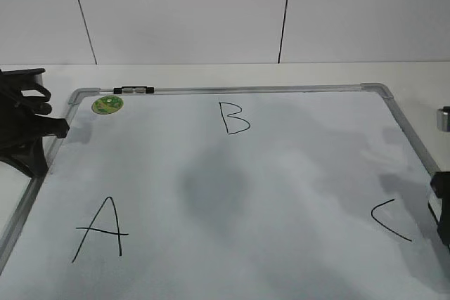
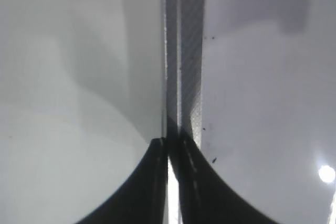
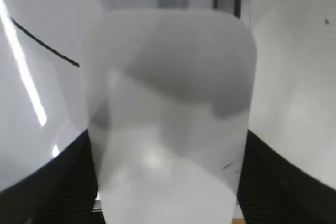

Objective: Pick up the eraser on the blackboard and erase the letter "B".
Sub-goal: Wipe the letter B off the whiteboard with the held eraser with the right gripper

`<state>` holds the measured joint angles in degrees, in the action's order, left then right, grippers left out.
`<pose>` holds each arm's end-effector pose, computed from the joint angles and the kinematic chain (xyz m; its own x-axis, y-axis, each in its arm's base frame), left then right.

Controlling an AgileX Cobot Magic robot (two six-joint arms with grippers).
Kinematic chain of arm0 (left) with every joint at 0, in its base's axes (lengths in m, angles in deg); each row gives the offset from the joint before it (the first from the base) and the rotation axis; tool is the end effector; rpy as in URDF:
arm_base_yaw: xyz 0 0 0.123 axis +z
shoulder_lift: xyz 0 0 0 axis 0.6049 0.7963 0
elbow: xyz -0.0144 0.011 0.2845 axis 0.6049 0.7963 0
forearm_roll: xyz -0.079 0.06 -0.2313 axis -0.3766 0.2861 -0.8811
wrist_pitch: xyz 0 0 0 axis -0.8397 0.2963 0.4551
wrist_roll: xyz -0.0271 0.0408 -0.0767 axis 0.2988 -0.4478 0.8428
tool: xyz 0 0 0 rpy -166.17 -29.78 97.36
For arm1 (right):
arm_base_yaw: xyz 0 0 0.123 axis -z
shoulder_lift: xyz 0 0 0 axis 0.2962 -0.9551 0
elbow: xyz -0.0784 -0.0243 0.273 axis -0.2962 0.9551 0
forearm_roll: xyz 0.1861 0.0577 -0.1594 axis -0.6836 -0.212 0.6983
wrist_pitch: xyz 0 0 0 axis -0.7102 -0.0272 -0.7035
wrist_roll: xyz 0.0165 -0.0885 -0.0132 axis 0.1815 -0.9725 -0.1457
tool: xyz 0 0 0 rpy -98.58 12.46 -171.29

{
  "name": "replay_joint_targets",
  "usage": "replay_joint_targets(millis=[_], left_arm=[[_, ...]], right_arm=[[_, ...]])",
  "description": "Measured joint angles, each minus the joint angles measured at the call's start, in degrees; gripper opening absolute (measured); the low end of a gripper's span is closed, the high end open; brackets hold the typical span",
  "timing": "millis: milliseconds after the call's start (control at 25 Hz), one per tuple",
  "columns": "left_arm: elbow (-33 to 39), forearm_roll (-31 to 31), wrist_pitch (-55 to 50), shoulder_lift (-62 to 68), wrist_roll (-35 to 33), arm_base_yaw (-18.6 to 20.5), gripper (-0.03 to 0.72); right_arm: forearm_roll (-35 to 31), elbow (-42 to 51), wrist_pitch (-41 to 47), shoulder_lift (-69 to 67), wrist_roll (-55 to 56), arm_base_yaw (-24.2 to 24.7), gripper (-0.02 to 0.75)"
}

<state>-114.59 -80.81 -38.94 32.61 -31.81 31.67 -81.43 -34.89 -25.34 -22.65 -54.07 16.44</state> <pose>0.3578 -0.0427 0.1515 -0.9972 -0.0345 -0.0660 -0.0281 0.9949 -0.0966 0.2446 0.0063 0.2016 -0.9934 0.0581 0.0991 0.0609 0.9978 0.0249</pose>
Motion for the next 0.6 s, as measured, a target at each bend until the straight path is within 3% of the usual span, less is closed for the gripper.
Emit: replay_joint_targets(millis=[320, 600], left_arm=[[0.00, 0.00, -0.04, 0.00, 0.00, 0.00, 0.034], [0.00, 0.00, -0.13, 0.00, 0.00, 0.00, 0.034]], right_arm=[[-5.31, -11.98, 5.45, -2.50, 0.00, -1.01, 0.539], [-4.63, -27.06, 6.03, -11.83, 2.78, -9.80, 0.539]])
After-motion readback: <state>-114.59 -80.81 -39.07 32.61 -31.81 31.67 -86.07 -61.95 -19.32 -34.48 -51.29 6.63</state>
